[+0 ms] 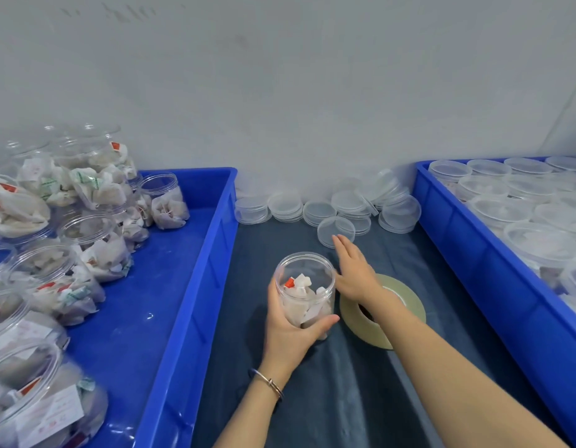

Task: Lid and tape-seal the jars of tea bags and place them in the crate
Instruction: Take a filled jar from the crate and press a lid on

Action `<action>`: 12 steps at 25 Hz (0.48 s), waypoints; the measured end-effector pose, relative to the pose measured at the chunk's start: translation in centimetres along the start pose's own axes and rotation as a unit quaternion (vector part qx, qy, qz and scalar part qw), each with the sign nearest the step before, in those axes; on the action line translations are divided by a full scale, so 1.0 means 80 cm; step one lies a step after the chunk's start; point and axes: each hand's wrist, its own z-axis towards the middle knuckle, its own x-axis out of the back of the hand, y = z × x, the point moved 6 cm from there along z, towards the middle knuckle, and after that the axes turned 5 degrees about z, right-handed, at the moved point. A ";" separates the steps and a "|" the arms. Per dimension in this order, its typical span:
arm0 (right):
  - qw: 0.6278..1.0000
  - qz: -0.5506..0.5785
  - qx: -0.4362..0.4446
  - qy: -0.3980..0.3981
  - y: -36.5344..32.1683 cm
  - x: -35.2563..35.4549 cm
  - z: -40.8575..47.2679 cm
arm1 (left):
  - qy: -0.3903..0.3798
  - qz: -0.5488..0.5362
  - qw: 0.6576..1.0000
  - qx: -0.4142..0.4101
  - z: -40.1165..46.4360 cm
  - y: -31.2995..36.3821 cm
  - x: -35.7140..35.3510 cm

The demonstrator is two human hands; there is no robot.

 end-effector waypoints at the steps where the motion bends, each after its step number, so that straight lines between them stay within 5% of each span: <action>1: 0.999 -0.023 -0.016 -0.024 0.001 -0.005 0.009 | 0.003 0.001 1.000 0.003 0.002 -0.004 0.001; 6: 0.989 -0.121 -0.064 -0.064 0.003 -0.009 0.022 | 0.016 0.009 1.000 0.006 0.005 -0.010 0.003; 12: 0.987 -0.120 -0.082 0.068 0.019 0.008 0.004 | 0.019 0.010 1.000 0.007 0.003 -0.007 0.002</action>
